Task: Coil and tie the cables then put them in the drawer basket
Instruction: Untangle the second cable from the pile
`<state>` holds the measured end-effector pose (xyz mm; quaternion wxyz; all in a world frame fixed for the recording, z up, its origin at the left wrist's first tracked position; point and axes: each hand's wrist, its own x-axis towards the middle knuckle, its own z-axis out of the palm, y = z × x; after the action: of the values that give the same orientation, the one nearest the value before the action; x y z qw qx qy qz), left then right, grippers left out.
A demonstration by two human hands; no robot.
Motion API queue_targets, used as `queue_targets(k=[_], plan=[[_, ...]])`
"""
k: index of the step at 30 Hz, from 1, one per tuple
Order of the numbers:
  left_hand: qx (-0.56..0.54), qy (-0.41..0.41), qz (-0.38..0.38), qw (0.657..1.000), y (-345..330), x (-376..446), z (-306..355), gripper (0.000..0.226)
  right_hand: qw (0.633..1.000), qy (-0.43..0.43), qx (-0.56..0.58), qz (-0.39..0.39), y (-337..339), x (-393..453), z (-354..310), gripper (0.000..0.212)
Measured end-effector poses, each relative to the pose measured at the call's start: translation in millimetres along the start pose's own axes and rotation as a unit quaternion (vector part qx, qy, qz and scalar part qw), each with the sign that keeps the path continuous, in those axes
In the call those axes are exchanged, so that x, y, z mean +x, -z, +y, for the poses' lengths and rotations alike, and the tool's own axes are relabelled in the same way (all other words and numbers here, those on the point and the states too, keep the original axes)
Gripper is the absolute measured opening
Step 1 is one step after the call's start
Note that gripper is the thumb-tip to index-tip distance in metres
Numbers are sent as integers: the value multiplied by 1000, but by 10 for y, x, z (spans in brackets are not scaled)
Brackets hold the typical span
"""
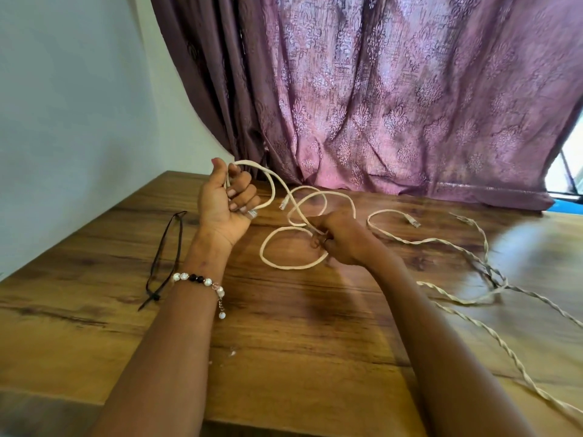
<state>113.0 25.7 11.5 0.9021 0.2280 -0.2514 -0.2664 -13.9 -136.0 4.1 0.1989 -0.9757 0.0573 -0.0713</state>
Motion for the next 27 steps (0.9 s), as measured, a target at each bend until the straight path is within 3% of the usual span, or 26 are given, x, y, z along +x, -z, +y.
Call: queue_targets(k=[3, 7, 10, 13, 15, 17, 21, 24, 27], plan=[[53, -26, 33, 998, -55, -8, -58, 44, 983, 4, -177, 46, 31, -36, -83, 48], [222, -40, 47, 973, -165, -16, -226, 39, 957, 2, -273, 96, 131, -130, -235, 39], [349, -61, 25, 935, -239, -52, -338, 28, 943, 119, -279, 138, 160, -145, -294, 35], [399, -70, 2, 914, -300, -109, -426, 6, 930, 256, -123, 233, 113, -92, -272, 24], [419, -71, -19, 905, -284, -111, -463, 5, 948, 210, 30, 236, 121, -103, -275, 19], [451, -57, -58, 889, -229, -77, -498, 7, 948, 128, 200, 212, 147, -130, -302, 31], [489, -13, -83, 868, -286, -103, -483, 15, 842, 76, 511, 159, 267, -188, -320, 47], [483, 27, -79, 872, -295, -115, -427, 24, 832, 79, 540, 101, 346, -241, -234, 49], [541, 40, -104, 834, -243, -145, -342, 36, 881, 72, 461, 82, 453, -285, -53, 48]])
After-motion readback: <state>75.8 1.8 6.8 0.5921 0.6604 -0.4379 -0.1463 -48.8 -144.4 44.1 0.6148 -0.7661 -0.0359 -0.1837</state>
